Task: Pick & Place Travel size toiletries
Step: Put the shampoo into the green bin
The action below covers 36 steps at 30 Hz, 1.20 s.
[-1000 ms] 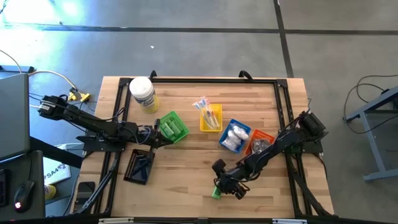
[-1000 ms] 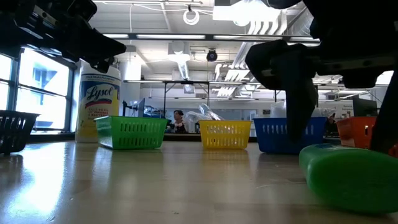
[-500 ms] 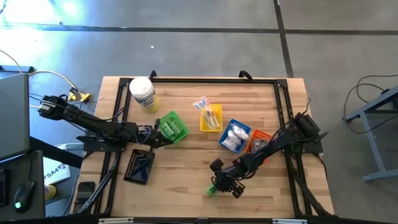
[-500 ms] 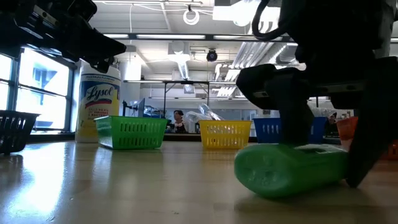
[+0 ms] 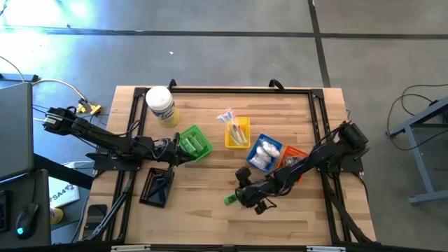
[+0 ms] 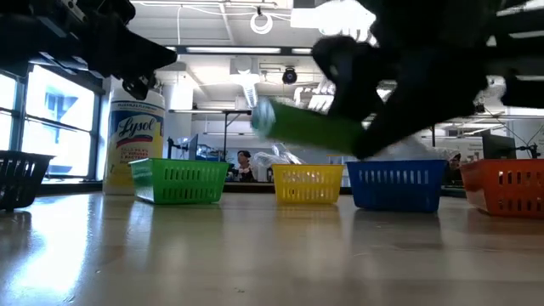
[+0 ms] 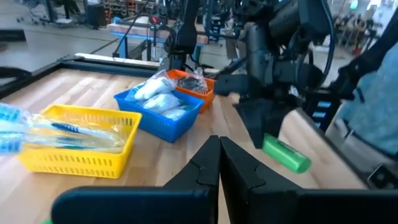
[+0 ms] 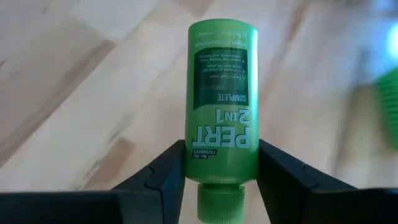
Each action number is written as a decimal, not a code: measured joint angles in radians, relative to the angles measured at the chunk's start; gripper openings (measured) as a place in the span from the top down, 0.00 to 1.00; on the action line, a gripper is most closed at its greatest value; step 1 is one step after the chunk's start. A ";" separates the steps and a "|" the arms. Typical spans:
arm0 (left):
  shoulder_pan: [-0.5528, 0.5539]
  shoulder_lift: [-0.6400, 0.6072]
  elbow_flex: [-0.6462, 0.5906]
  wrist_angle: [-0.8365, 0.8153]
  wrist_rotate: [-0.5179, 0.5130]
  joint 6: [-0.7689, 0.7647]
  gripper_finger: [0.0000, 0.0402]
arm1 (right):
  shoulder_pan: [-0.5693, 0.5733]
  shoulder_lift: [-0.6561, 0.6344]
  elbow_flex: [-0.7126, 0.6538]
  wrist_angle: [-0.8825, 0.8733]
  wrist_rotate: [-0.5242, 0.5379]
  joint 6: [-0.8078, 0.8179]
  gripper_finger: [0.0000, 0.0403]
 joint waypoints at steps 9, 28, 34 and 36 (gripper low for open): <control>0.000 0.003 0.005 -0.004 0.002 -0.147 0.89 | -0.035 -0.126 0.001 -0.005 0.142 -0.149 0.60; 0.000 0.322 0.584 -0.660 0.150 -0.217 0.20 | -0.050 -0.129 0.082 0.012 0.409 -0.460 0.60; 0.021 0.400 0.700 -0.788 0.162 -0.246 0.19 | -0.049 -0.129 0.083 0.021 0.469 -0.556 0.60; 0.035 0.424 0.732 -0.826 0.187 -0.250 0.19 | -0.049 -0.129 0.083 0.018 0.474 -0.579 0.60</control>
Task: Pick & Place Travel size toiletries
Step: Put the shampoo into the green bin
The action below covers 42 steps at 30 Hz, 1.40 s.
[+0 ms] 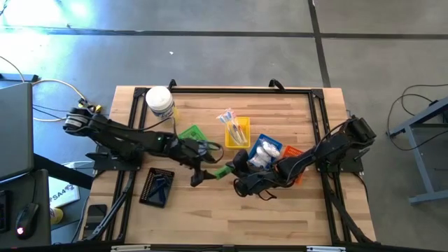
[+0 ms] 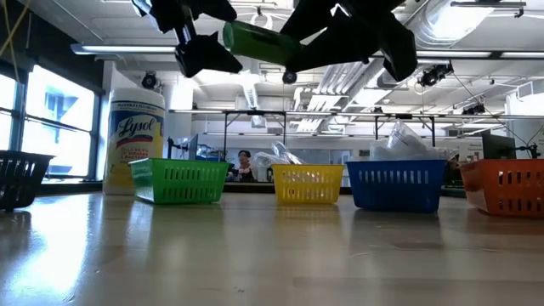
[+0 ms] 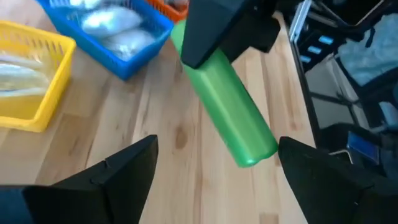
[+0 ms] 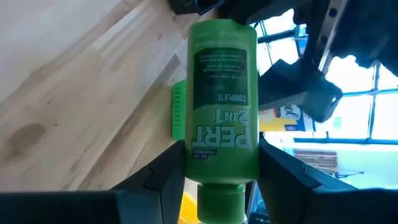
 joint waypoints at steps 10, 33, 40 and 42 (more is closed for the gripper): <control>0.065 0.094 0.082 -0.046 0.114 0.000 0.19 | 0.000 0.000 0.000 0.007 0.052 -0.105 0.59; 0.084 0.146 0.101 -0.032 0.138 0.043 0.66 | -0.016 0.004 -0.001 0.025 0.020 -0.239 0.59; 0.085 0.146 0.100 -0.039 0.147 0.109 0.80 | -0.014 0.006 -0.001 0.037 0.014 -0.210 0.58; 0.084 0.146 0.100 -0.037 0.153 0.127 0.80 | -0.013 0.006 -0.001 0.051 0.033 -0.140 0.56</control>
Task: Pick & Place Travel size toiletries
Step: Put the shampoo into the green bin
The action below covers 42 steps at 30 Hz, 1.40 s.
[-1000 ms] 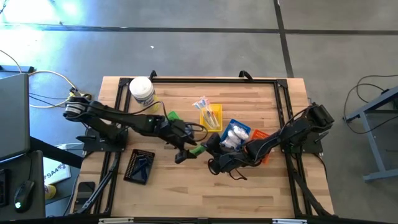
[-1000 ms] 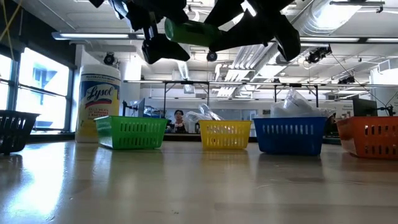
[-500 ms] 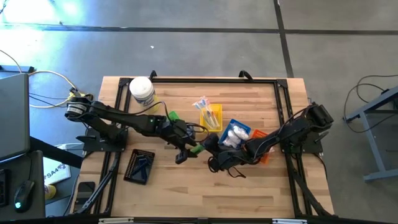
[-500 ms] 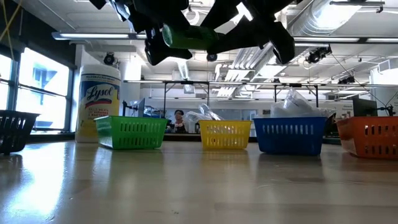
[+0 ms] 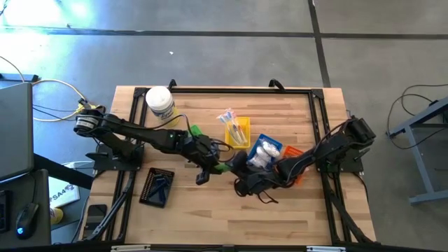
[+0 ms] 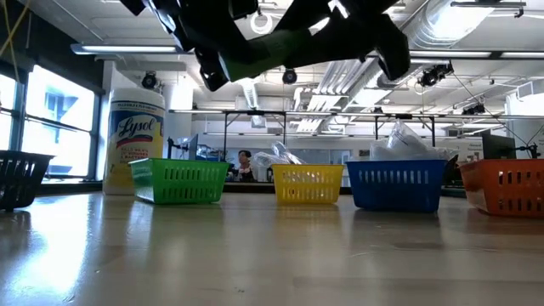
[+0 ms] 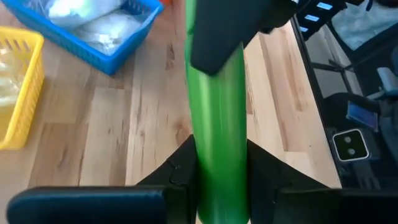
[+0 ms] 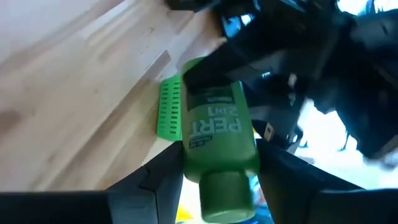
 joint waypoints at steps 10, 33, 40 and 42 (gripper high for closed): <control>-0.002 -0.044 0.002 -0.021 -0.077 0.061 0.80 | -0.013 -0.205 -0.003 -0.170 -0.073 0.520 0.53; -0.062 -0.762 -0.653 0.295 -0.579 -0.297 0.79 | -0.026 -0.653 -0.706 0.546 -0.376 0.856 0.68; -0.108 -0.730 -0.705 0.201 -0.719 -0.640 0.79 | -0.028 -0.653 -0.796 0.681 -0.373 0.857 0.68; -0.114 -0.713 -0.704 0.189 -0.732 -0.709 0.79 | -0.029 -0.654 -0.807 0.688 -0.373 0.857 0.68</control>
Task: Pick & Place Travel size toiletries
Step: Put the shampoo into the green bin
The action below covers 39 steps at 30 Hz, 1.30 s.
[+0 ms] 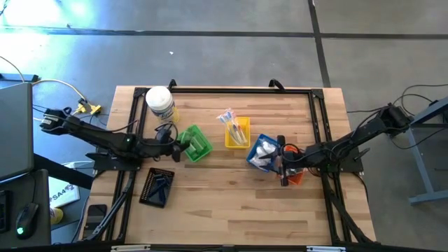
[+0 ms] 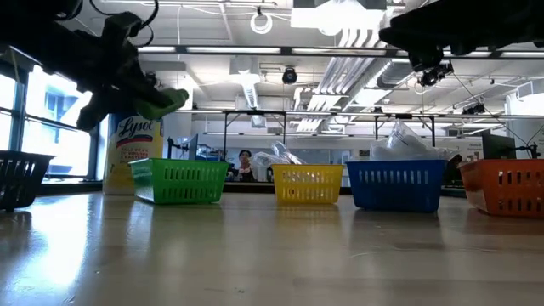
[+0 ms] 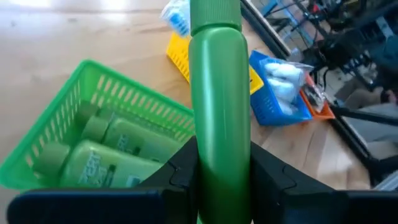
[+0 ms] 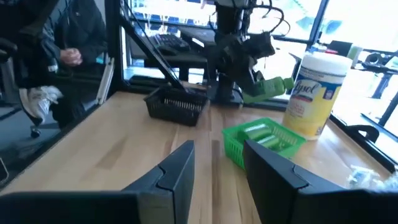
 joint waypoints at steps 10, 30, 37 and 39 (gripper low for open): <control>0.001 0.102 0.118 -0.326 0.045 -0.272 0.80 | -0.013 0.001 -0.003 -0.037 -0.002 0.049 0.68; 0.078 0.464 0.560 -0.742 0.139 -0.386 0.79 | -0.013 0.001 -0.002 -0.113 0.017 0.091 0.68; 0.114 0.512 0.573 -0.671 0.242 -0.519 0.79 | -0.013 0.005 -0.002 -0.143 -0.012 0.154 0.68; 0.131 0.521 0.573 -0.678 0.272 -0.539 0.79 | -0.013 0.005 -0.002 -0.145 -0.032 0.157 0.68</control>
